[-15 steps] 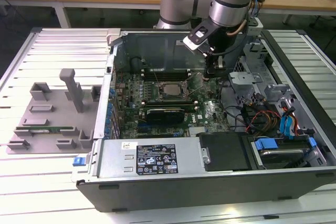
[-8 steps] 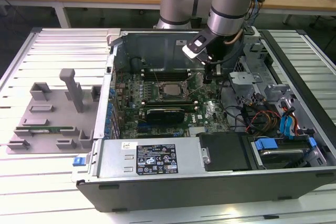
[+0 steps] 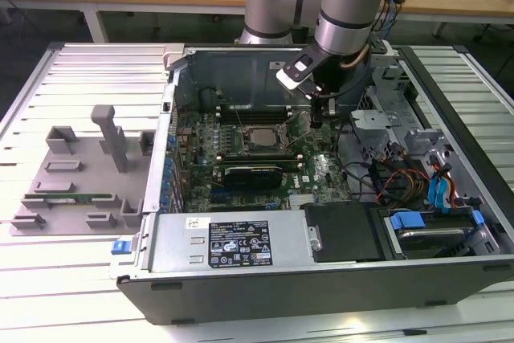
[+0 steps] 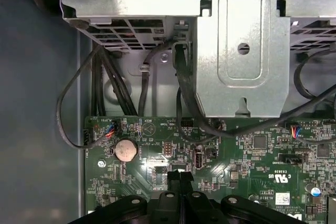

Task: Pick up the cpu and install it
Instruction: 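Close the cpu cover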

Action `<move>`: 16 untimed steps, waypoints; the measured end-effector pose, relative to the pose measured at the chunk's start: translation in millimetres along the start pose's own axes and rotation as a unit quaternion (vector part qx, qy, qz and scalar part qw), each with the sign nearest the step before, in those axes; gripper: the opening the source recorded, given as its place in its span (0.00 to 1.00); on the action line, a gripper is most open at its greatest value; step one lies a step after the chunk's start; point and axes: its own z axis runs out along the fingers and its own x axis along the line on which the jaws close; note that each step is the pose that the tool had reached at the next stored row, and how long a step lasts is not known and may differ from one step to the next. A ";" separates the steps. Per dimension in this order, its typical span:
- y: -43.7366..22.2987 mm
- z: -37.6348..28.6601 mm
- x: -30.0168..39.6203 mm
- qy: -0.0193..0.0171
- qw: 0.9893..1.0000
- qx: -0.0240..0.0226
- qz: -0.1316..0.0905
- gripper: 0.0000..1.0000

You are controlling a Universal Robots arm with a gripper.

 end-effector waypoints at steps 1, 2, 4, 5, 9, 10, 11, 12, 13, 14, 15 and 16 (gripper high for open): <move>0.0 0.0 0.0 0.000 1.000 0.000 0.000 0.11; 0.0 0.0 0.0 0.000 1.000 0.000 0.000 0.11; -0.5 0.0 0.0 0.000 1.000 0.000 0.000 0.11; -1.5 0.1 0.4 0.000 1.000 0.000 0.000 0.11; -8.5 0.1 1.2 0.000 1.000 0.000 0.000 0.11; -11.0 0.1 1.4 0.000 1.000 -0.001 0.000 0.11; -13.6 0.0 1.6 0.000 1.000 -0.001 0.000 0.11; -18.6 0.0 2.2 0.000 1.000 -0.003 0.000 0.11; -22.2 -0.1 2.6 0.000 1.000 -0.004 0.000 0.11; -25.2 -0.2 3.1 0.000 1.000 -0.005 0.001 0.11; -28.5 -0.3 3.6 0.000 1.000 -0.005 0.001 0.11; -31.4 -0.5 4.1 0.000 1.000 -0.006 0.001 0.11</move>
